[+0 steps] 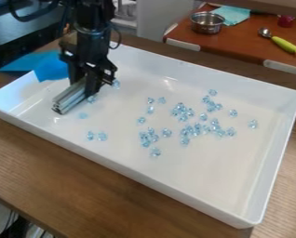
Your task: Sweep into pile
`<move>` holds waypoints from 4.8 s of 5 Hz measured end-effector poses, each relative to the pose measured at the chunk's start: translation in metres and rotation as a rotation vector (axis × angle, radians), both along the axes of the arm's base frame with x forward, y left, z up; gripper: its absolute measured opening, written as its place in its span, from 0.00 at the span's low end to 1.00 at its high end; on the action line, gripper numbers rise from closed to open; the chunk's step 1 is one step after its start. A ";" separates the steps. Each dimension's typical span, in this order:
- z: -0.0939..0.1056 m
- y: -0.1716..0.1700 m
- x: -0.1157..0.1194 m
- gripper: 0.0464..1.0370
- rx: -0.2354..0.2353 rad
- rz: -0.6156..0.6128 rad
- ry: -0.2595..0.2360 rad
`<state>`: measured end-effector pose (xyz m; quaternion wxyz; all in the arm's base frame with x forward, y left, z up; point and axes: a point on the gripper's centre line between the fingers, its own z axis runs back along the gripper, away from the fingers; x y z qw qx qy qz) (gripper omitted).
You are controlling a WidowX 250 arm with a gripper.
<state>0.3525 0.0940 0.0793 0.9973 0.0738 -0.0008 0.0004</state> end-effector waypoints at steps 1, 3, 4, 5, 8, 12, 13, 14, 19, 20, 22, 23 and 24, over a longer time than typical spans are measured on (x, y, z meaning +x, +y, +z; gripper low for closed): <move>-0.001 -0.023 -0.004 0.34 -0.027 -0.015 0.012; -0.001 -0.071 -0.013 0.34 -0.094 -0.033 0.041; -0.001 -0.091 -0.014 0.34 -0.115 -0.037 0.046; -0.001 -0.121 -0.017 0.34 -0.142 -0.058 0.061; -0.002 -0.163 -0.018 0.34 -0.269 -0.018 0.033; 0.057 -0.052 -0.028 0.34 -0.441 -0.066 0.051; 0.075 -0.015 -0.027 0.34 -0.422 -0.066 0.011; 0.059 0.007 -0.020 0.34 -0.308 -0.069 0.030; 0.000 -0.034 -0.033 0.34 -0.126 -0.143 0.049; -0.001 -0.056 -0.040 0.34 -0.141 -0.143 0.062; -0.001 -0.110 -0.046 0.34 -0.211 -0.100 0.075; -0.001 -0.134 -0.045 0.34 -0.232 -0.068 0.054; -0.002 -0.155 -0.046 0.34 -0.260 -0.024 0.048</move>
